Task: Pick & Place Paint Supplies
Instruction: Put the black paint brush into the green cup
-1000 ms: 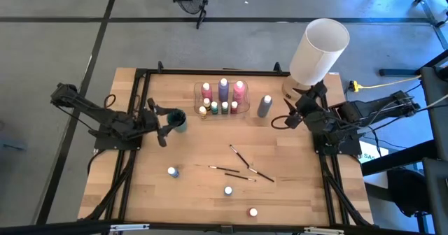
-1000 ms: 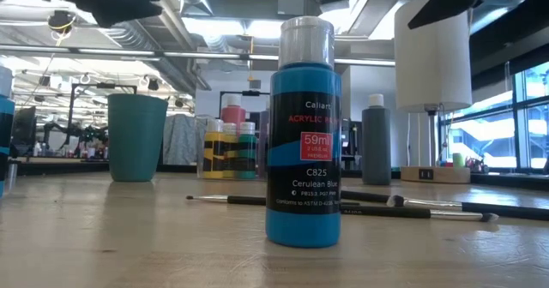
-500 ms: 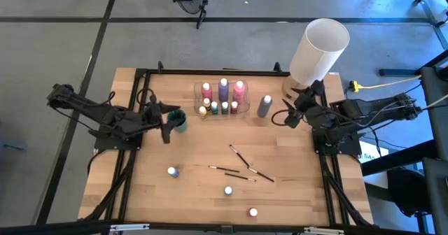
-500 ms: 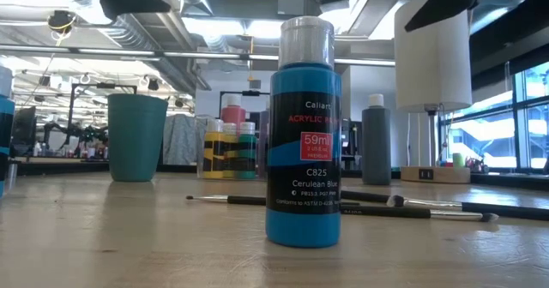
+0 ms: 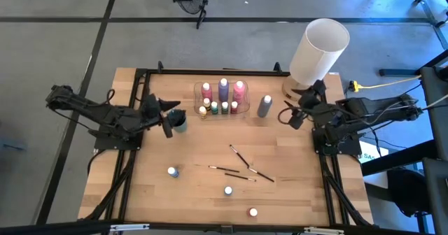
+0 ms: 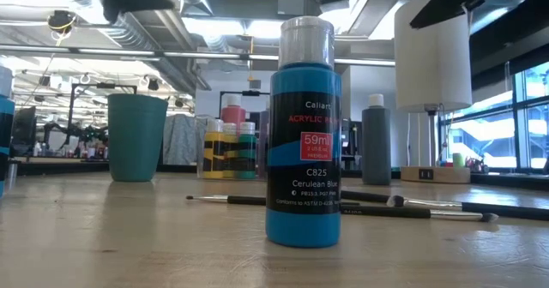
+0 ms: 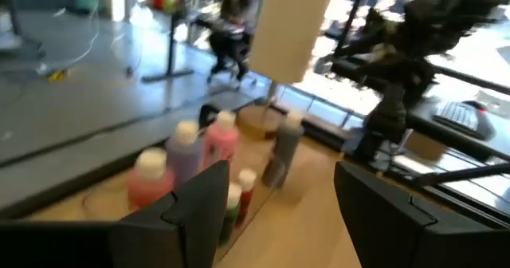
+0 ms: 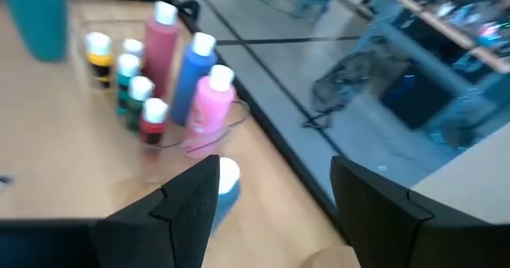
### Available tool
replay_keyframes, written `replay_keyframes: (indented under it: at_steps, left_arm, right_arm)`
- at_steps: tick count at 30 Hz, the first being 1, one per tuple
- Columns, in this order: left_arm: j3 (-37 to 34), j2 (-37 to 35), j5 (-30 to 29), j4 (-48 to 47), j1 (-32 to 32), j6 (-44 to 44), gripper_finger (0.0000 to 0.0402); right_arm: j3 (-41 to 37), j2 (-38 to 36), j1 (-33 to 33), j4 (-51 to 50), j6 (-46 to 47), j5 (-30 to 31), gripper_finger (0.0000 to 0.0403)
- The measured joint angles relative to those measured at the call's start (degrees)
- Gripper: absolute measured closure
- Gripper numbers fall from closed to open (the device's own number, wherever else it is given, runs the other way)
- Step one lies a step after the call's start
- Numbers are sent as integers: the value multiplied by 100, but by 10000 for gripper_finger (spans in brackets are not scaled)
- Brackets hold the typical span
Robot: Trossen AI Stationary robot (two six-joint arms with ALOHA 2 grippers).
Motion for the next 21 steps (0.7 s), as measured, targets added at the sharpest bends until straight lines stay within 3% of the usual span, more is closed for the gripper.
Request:
replay_keyframes:
  at_steps: [2,6,8,15,21]
  left_arm:
    - [0,27,516,452,155,600,178]
    - [7,343,2181,1398,532,1729,178]
    - [128,626,2645,1461,675,2025,178]
    - [888,1483,2126,675,986,2885,178]
    - [1058,1995,2353,404,1020,3113,178]
  right_arm:
    - [0,-221,1,-101,119,-229,161]
    - [0,-648,2,-377,318,-502,161]
    - [0,-827,3,-549,468,-596,161]
    - [-126,-1050,4,-902,893,-625,161]
    - [-374,-1053,4,-884,1048,-625,161]
